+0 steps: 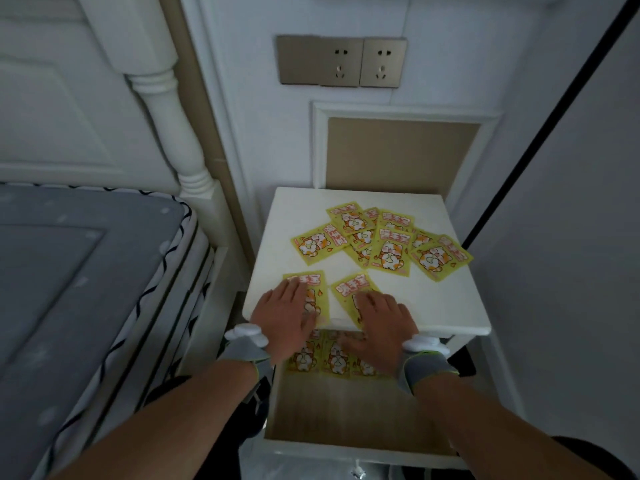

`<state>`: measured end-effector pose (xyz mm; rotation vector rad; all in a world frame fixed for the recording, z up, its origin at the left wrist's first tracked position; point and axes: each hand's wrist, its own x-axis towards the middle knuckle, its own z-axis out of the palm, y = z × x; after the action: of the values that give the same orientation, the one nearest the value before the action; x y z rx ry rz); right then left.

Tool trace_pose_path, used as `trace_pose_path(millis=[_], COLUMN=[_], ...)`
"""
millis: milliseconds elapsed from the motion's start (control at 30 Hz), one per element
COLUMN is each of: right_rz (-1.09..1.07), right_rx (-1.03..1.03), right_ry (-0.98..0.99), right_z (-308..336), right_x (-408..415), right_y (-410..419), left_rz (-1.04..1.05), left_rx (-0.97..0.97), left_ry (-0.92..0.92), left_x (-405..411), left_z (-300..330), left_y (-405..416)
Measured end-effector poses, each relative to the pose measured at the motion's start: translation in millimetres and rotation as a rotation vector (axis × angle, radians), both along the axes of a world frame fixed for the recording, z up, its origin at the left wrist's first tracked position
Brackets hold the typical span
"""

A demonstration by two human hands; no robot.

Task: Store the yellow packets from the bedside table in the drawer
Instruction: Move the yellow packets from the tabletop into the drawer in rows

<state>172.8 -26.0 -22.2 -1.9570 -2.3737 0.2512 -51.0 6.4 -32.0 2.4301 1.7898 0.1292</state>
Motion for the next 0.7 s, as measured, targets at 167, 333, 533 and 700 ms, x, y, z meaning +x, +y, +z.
trace_pose_path(millis=[167,333,533,700], right_rz=[-0.035,-0.047,-0.044,-0.059], right_rx=[0.008,0.046,0.153,0.028], right_ry=[-0.143,-0.136,-0.102,-0.113], right_z=[7,7,-3,-33], right_x=[0,-2,10,17], right_y=[-19,-25,-63,-84], left_rz=[-0.072,-0.075,-0.271,-0.309], left_rx=[-0.059,0.014,0.135,0.052], left_ry=[0.038,0.032,0.138,0.179], left_x=[-2,-2,4,11], left_z=[7,5,2,-17], left_y=[-26,-33,-65,-88])
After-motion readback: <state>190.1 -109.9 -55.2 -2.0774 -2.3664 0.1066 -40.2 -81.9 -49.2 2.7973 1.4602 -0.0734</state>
